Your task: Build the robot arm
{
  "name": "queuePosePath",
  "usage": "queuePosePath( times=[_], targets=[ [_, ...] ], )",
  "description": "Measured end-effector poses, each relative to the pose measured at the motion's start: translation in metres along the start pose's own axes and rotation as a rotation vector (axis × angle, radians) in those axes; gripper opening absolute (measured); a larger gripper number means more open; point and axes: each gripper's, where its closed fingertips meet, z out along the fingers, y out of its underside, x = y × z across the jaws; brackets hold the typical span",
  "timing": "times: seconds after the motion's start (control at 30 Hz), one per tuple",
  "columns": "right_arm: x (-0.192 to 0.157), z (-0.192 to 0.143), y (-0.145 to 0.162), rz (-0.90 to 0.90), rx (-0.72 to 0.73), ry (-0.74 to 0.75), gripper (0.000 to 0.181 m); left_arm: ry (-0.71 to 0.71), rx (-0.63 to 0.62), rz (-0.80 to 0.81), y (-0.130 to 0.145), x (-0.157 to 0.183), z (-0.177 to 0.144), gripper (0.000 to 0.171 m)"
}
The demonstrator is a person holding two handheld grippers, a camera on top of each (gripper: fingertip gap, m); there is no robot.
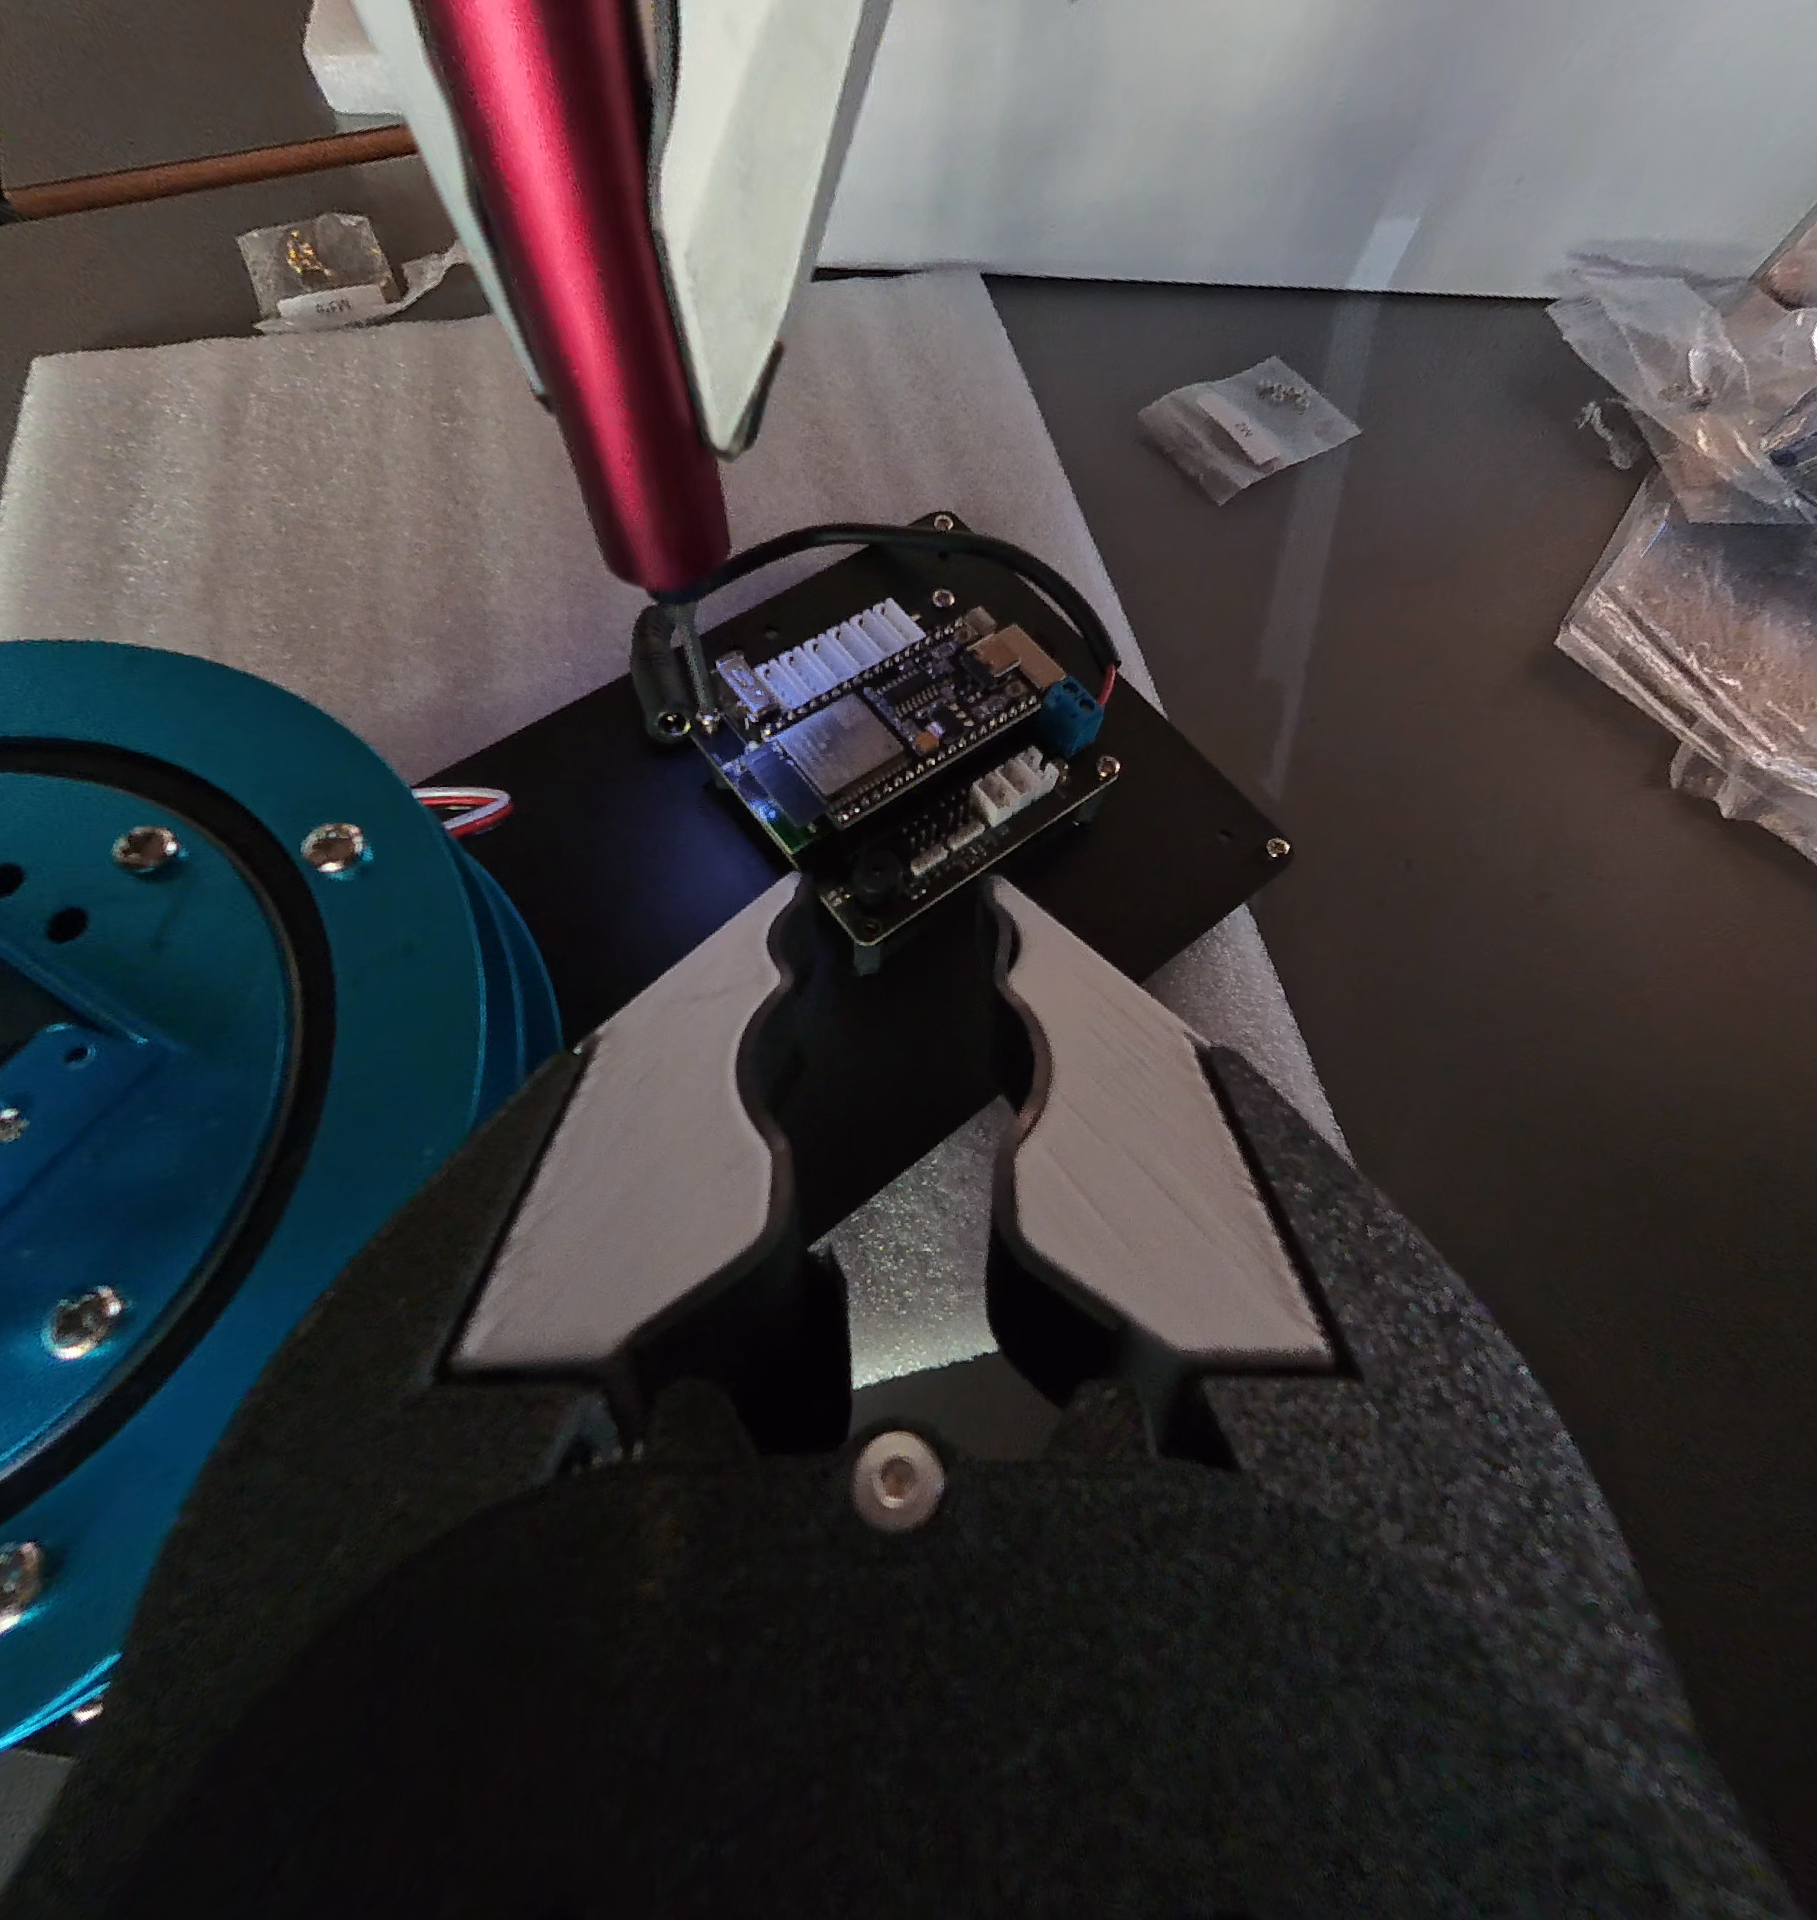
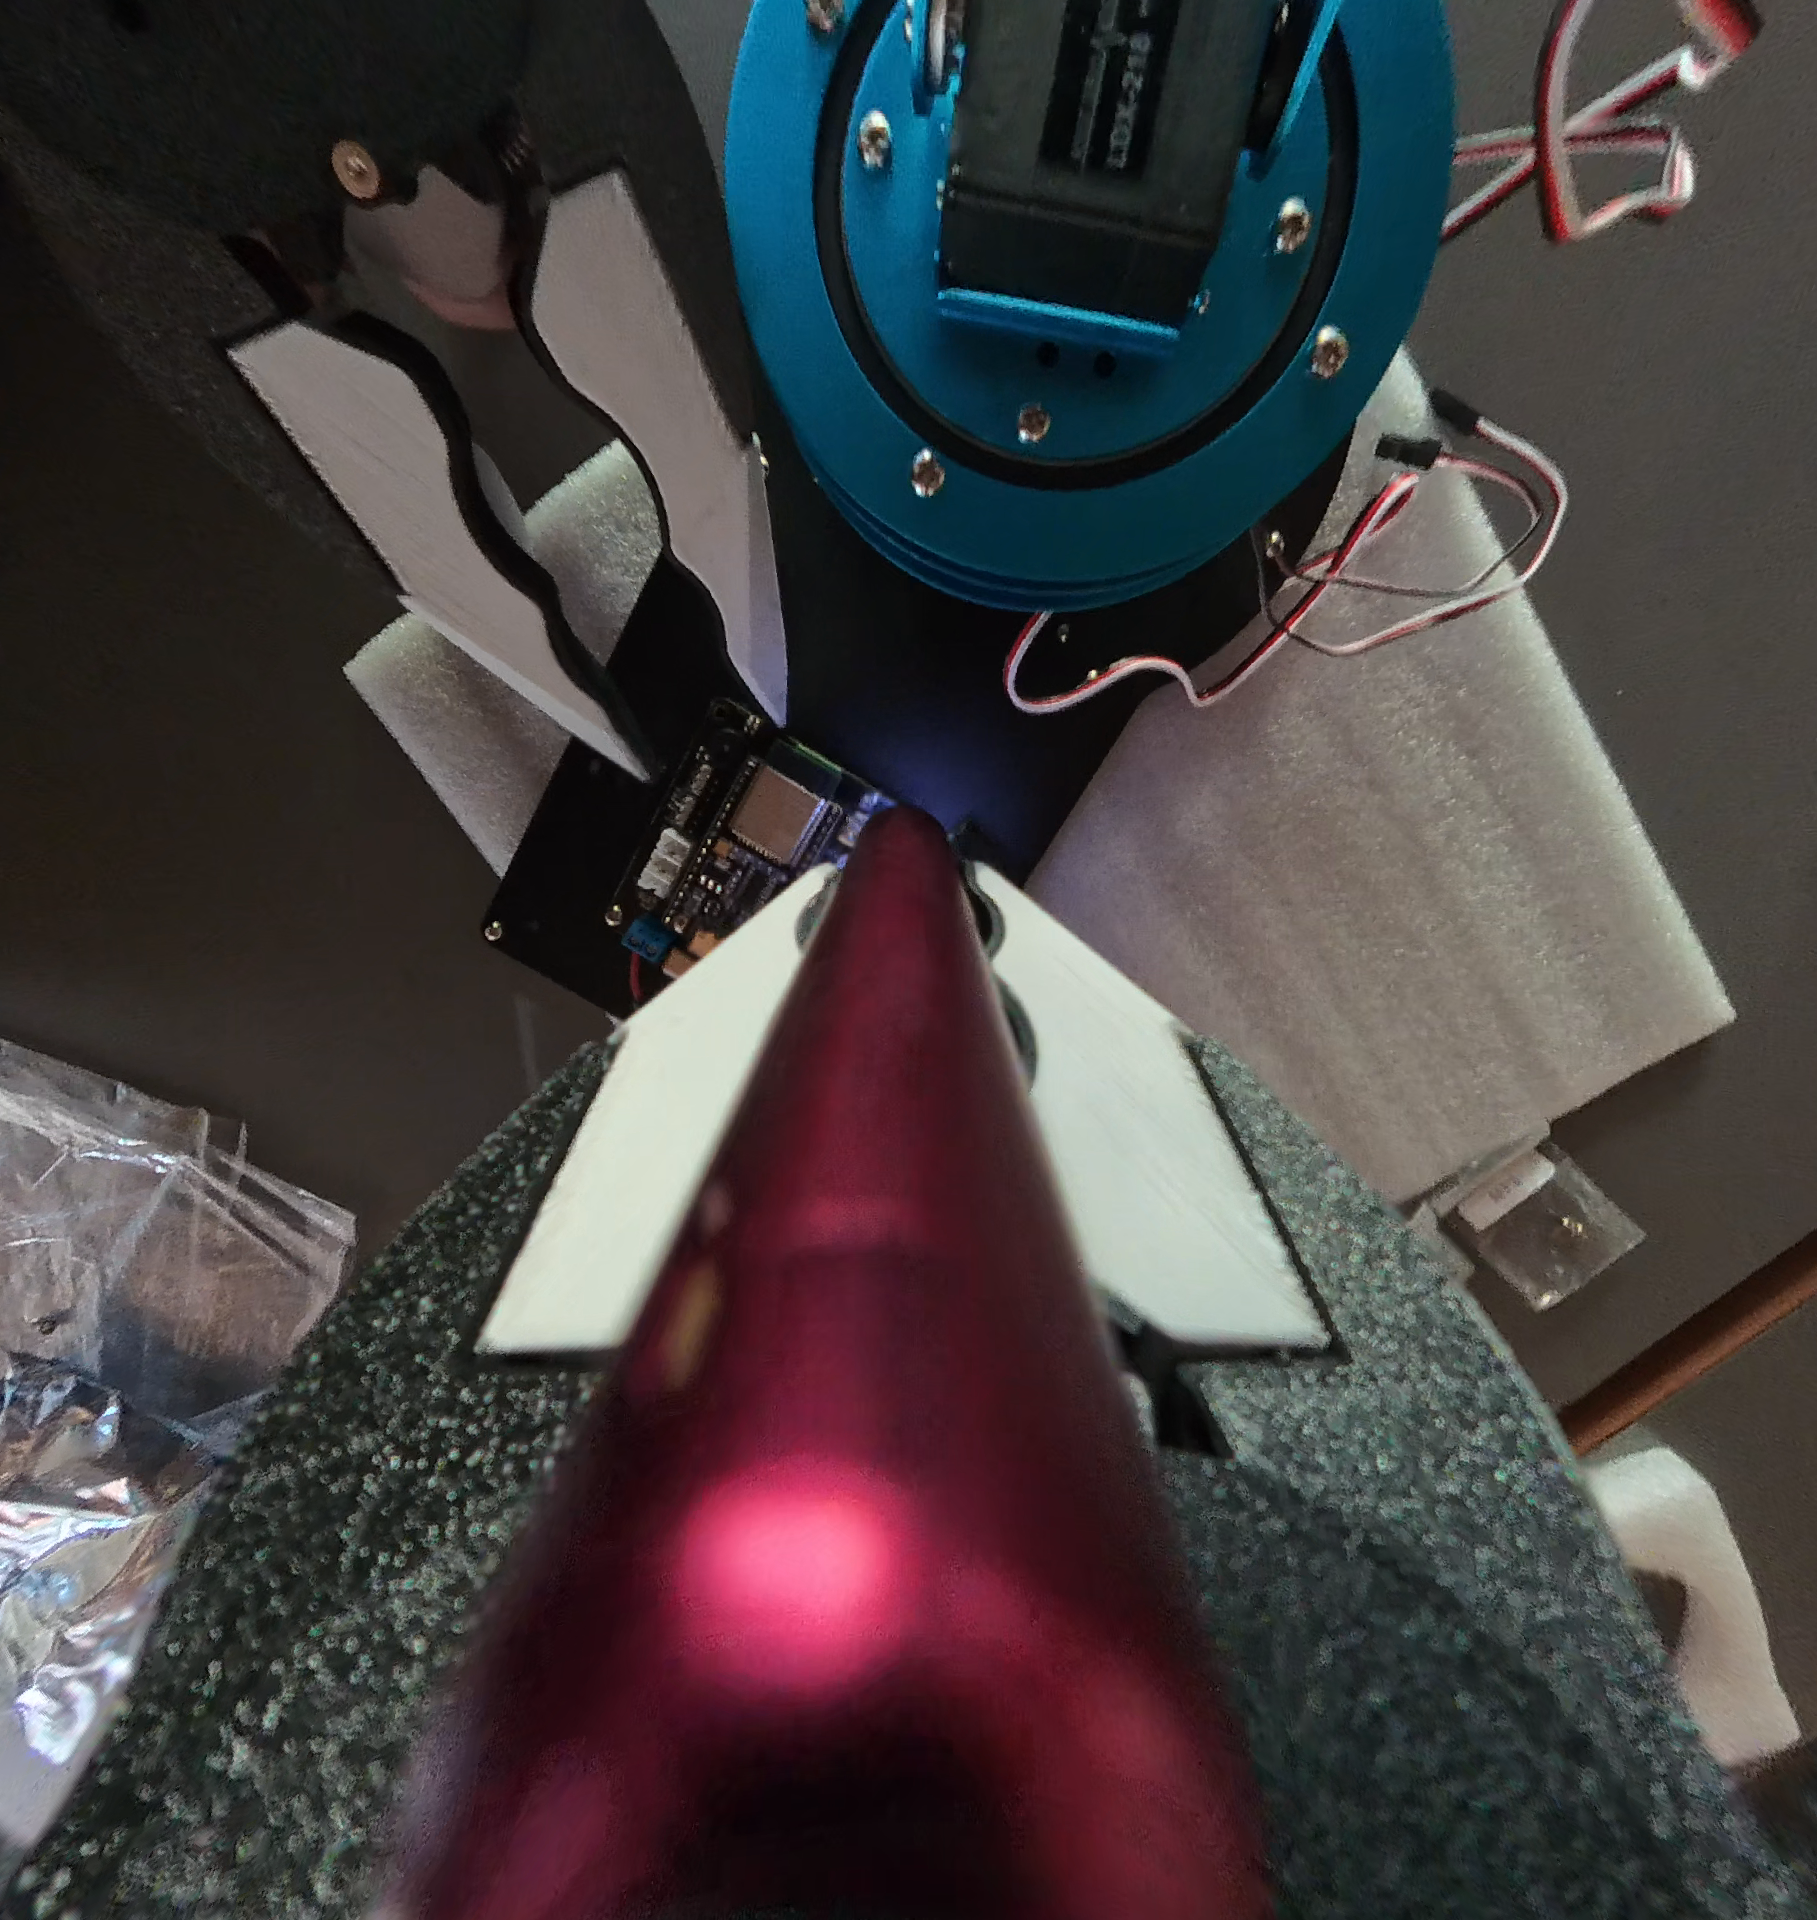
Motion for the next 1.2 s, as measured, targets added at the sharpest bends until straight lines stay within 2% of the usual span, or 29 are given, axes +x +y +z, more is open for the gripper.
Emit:
queuePosePath(
  times=[0.2,0.8,1.2],
  targets=[
    [0.0003,0.0006,0.0006,0.005,0.045,-0.026,0.026,-0.014,0.001,0.003,0.0003,-0.0015,0.0006,0.026],
    [0.0006,0.0017,0.0018,-0.013,0.047,-0.012,0.021,-0.026,0.002,0.002,0.0016,-0.0027,0.0015,0.026],
    [-0.0006,0.0033,0.0000,-0.027,0.060,-0.007,0.024,-0.024,0.010,0.006,0.0020,-0.0027,0.0013,0.025]
  ],
)
